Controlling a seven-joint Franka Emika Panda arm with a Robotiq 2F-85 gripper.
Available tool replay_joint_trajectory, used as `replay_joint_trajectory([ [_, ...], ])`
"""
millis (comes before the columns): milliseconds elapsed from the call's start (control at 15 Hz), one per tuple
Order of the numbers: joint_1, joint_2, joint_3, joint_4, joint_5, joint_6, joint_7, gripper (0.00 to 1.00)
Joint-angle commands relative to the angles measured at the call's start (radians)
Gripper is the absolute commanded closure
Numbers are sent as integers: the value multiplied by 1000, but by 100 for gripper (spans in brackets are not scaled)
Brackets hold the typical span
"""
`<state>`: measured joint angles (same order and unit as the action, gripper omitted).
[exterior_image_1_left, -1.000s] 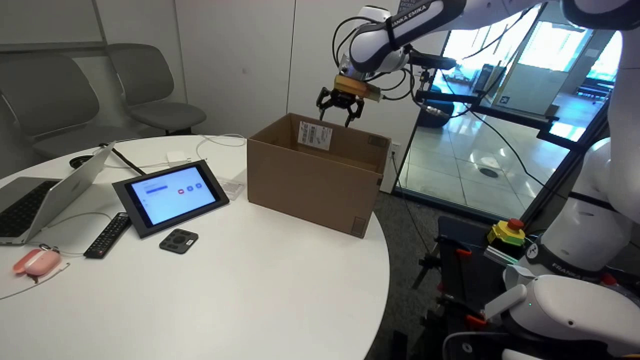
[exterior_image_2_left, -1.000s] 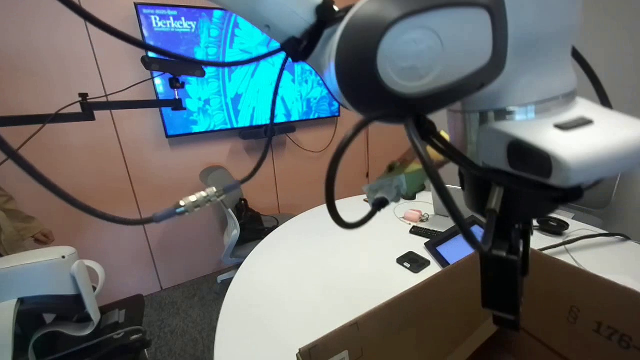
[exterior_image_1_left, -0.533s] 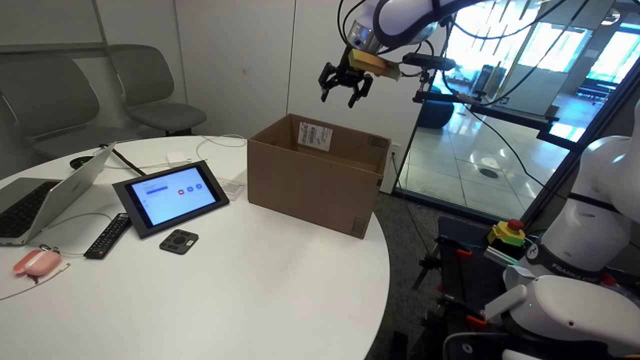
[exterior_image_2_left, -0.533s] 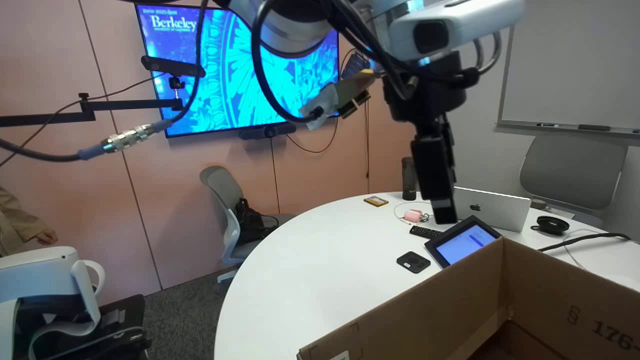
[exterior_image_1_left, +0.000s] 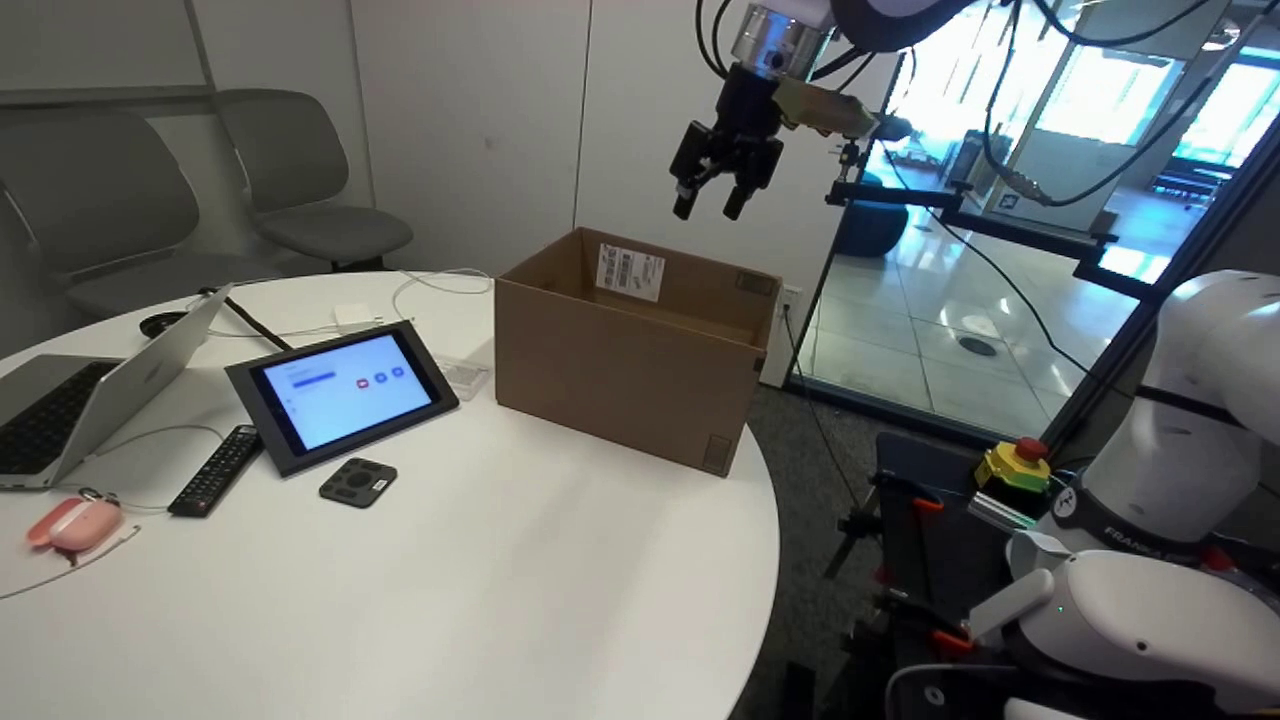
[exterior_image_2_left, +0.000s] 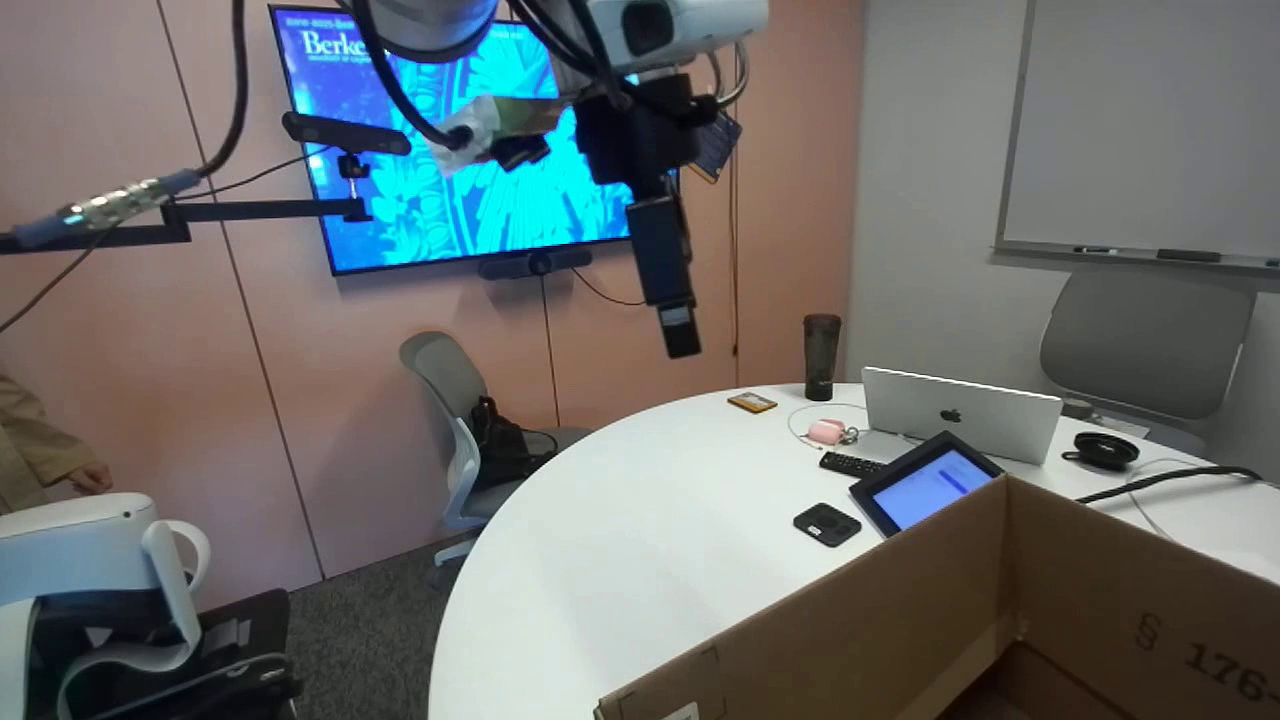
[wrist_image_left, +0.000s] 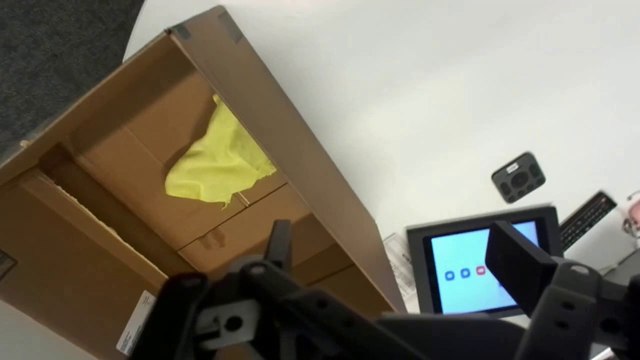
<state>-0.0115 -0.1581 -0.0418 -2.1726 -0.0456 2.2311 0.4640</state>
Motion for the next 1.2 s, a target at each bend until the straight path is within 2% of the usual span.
replay_joint_trajectory([
  [0, 3, -170, 30, -99, 48, -106, -97, 0],
  [267, 8, -268, 46, -103, 103, -289, -156, 0],
  [667, 12, -324, 58, -57, 149, -523, -226, 0],
  [933, 6, -330, 76, -44, 143, -594, -209, 0],
  [1000, -1, -322, 74, -65, 135, -560, -211, 0],
  [1133, 0, -322, 78, -64, 134, -569, -211, 0],
])
